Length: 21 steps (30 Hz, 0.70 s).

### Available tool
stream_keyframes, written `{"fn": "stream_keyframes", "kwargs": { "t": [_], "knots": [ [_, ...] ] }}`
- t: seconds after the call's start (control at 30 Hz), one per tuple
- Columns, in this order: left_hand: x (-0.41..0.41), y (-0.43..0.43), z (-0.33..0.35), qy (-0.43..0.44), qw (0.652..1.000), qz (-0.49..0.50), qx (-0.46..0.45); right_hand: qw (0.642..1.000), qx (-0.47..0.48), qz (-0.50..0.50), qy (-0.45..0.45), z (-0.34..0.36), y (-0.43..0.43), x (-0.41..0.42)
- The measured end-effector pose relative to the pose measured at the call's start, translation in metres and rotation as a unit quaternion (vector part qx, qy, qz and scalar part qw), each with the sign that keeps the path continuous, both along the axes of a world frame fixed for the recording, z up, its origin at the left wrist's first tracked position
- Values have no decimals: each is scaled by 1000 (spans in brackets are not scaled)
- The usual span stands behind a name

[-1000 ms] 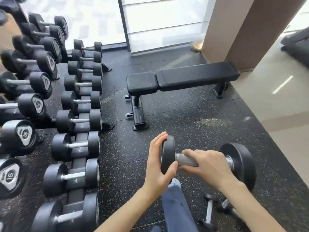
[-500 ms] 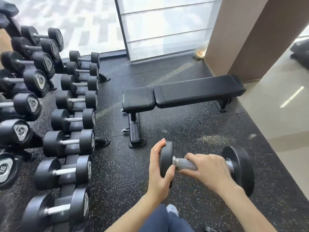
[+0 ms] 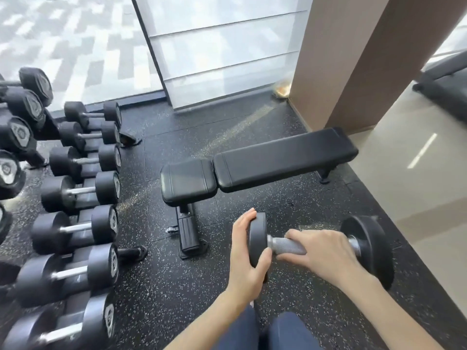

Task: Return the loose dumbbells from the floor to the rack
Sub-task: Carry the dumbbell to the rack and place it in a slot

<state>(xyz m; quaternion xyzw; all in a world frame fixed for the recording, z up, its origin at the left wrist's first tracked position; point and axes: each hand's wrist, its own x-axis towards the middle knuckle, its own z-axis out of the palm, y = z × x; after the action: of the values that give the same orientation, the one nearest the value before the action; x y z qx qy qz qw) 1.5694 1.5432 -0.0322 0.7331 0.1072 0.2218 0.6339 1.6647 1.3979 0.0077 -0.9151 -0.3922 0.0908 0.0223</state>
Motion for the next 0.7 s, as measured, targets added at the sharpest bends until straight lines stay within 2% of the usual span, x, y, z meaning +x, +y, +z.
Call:
{"fn": "stream_keyframes", "kwargs": {
  "t": [0.23, 0.7],
  "knots": [
    [67, 10, 7, 19, 999, -15, 30, 999, -7, -16, 51, 4, 9, 64],
    [218, -89, -3, 77, 994, 67, 42, 990, -38, 105, 83, -6, -70, 255]
  ]
}}
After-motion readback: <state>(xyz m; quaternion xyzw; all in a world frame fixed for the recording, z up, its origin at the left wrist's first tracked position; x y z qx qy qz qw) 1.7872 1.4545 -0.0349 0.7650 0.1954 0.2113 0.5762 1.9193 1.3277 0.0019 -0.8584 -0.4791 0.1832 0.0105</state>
